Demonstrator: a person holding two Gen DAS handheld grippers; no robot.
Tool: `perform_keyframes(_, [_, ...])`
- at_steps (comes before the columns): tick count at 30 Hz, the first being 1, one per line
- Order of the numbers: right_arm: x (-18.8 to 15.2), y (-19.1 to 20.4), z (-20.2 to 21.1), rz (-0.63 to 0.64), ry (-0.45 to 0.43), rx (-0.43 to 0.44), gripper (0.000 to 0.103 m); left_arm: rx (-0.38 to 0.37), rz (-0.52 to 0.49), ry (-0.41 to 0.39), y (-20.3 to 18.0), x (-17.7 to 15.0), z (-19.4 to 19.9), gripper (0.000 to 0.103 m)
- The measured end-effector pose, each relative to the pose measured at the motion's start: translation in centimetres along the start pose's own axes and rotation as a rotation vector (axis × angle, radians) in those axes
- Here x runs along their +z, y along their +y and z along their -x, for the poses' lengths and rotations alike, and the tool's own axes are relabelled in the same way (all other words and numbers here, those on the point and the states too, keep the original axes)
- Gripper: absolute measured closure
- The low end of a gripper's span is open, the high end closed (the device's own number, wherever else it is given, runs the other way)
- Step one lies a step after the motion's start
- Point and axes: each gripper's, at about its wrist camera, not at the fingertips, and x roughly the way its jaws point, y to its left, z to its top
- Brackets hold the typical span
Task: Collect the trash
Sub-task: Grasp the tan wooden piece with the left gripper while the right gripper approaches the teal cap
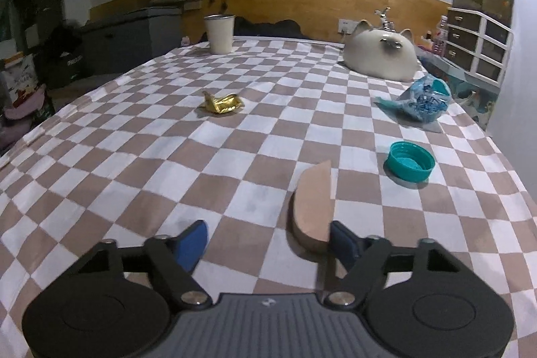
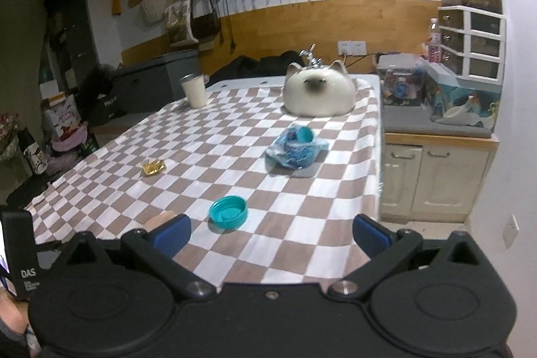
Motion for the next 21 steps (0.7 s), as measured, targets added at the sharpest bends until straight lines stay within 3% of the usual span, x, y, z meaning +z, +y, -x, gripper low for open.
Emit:
perform_keyframes(6, [-0.2, 1.7, -2.8, 0.056, 0.018, 0.026, 0.009, -0.068, -0.047, -0.013, -1.3, 1.0, -1.1, 0.06])
perform_keyframes(15, [-0.6, 3.1, -7.8, 0.096, 0.082, 0.034, 0.018, -0.144, -0.02, -0.021, -1.1, 1.7, -2.2, 0.076])
perform_keyframes(21, [-0.6, 4.2, -10.9, 0.136, 0.12, 0.027, 0.023, -0.185, 0.008, -0.023, -0.6, 1.6, -2.1, 0.076])
